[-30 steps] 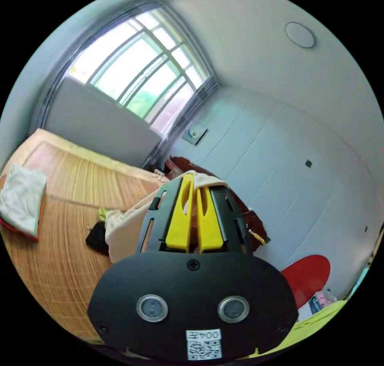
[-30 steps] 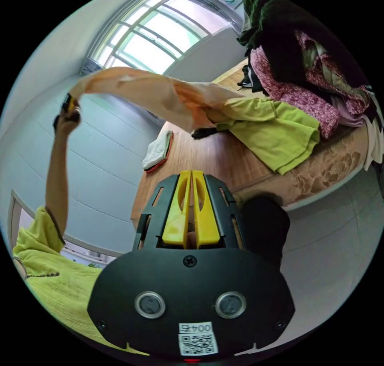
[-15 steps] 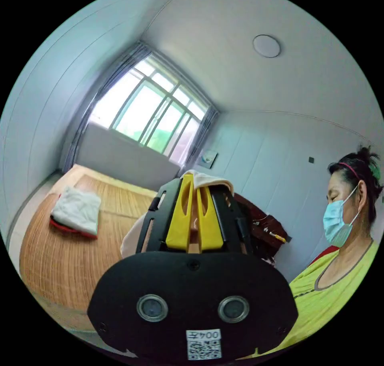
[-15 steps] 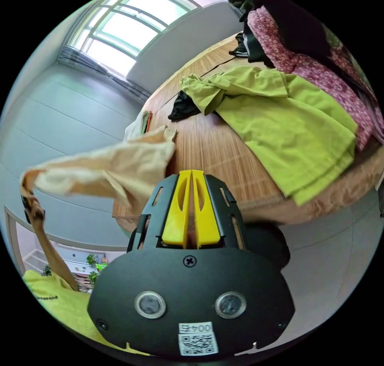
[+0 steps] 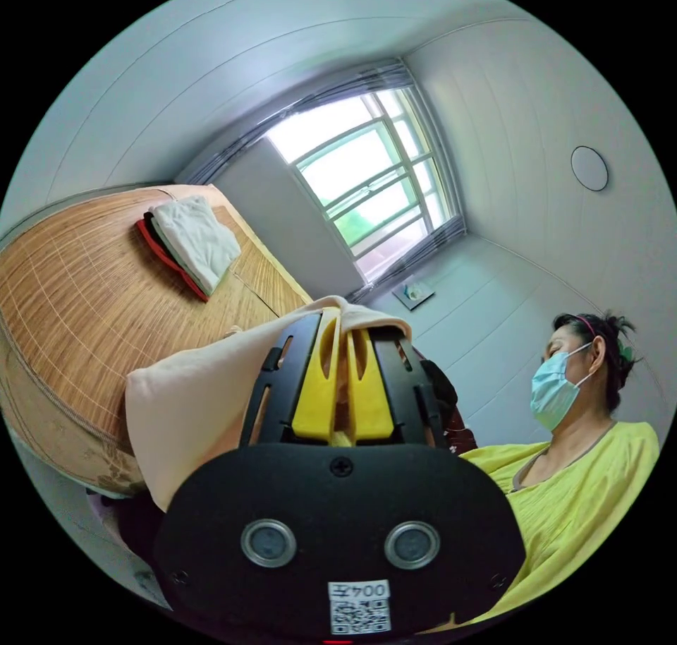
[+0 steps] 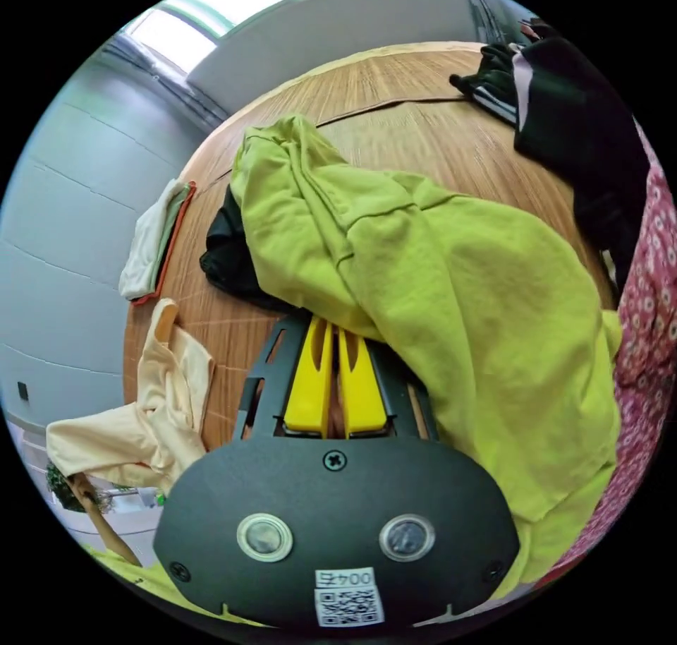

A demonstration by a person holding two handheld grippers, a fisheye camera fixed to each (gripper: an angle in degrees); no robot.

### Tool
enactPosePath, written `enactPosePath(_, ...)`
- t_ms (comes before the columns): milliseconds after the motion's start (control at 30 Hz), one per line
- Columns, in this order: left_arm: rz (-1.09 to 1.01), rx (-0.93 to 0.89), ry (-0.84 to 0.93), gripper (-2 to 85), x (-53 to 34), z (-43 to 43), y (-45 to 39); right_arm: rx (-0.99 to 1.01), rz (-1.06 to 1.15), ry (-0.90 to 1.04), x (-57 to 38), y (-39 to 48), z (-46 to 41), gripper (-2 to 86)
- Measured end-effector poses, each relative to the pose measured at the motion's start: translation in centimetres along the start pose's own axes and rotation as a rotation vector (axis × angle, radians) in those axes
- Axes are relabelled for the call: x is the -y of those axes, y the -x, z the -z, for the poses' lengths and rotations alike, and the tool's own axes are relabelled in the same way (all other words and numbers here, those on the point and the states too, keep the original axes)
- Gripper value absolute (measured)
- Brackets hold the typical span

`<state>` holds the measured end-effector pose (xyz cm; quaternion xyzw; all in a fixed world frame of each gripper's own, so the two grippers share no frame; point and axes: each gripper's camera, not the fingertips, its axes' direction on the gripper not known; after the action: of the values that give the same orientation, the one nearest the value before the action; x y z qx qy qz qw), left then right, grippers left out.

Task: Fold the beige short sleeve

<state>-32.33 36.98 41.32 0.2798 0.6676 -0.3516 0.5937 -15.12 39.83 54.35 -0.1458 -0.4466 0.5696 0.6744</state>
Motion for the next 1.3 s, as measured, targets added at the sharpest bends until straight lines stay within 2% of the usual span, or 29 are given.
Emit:
enactPosePath(100,0.000,-0.001,0.016,-0.1,0.2,-1.2,0.4,-0.208,-0.051,-0.058,3.0,-2.6,1.2,-0.7)
enactPosePath(167,-0.005,0.001,0.021,-0.1,0.4,-1.8,0.5,-0.377,-0.171,-0.098,5.1,-6.7,3.3,-0.7)
enactPosePath(233,-0.006,-0.005,0.024,-0.1,0.7,-2.5,0.8,-0.466,-0.293,-0.118,6.0,-10.8,5.4,-0.7)
enactPosePath(300,-0.010,-0.010,0.026,-0.1,0.8,-2.7,0.9,-0.464,-0.382,-0.129,6.0,-13.6,7.5,-0.6)
enactPosePath(433,0.008,-0.033,0.004,-0.1,0.5,-2.4,1.2,-0.215,-0.186,-0.101,2.2,-10.0,10.1,0.0)
enactPosePath(533,0.024,-0.052,-0.014,-0.1,0.1,-1.6,0.8,0.125,-0.035,-0.137,-6.1,-4.7,11.8,2.7)
enactPosePath(667,0.014,-0.048,-0.015,-0.2,-0.4,0.1,-0.4,0.496,0.018,0.019,-20.6,1.7,9.4,10.2)
enactPosePath(733,0.001,-0.038,-0.013,-0.2,-0.9,1.3,-1.3,0.561,-0.011,0.126,-26.1,3.9,7.4,11.2)
enactPosePath(800,-0.013,-0.032,-0.010,-0.1,-1.2,2.3,-1.9,0.516,-0.028,0.176,-30.4,5.6,5.9,12.3)
enactPosePath(900,-0.014,-0.039,-0.015,-0.1,-1.7,3.8,-2.3,0.325,-0.036,0.219,-33.8,7.5,3.3,14.9)
enactPosePath(1033,-0.009,-0.054,-0.014,-0.1,-2.6,5.5,-2.4,0.343,-0.122,0.278,-34.1,8.7,0.4,16.7)
enactPosePath(1100,-0.010,-0.052,-0.014,-0.1,-2.9,6.1,-2.5,0.270,-0.126,0.273,-33.5,9.2,0.0,15.6)
enactPosePath(1167,-0.012,-0.053,-0.018,-0.1,-3.3,6.8,-2.6,0.161,-0.122,0.296,-33.3,9.2,0.2,8.8)
enactPosePath(1233,-0.017,-0.052,-0.017,-0.1,-3.5,7.8,-2.7,0.265,-0.097,0.269,-33.6,9.0,2.1,4.1)
enactPosePath(1300,-0.034,-0.038,-0.012,0.0,-3.4,8.4,-2.9,0.356,-0.072,0.219,-33.8,8.8,5.4,3.7)
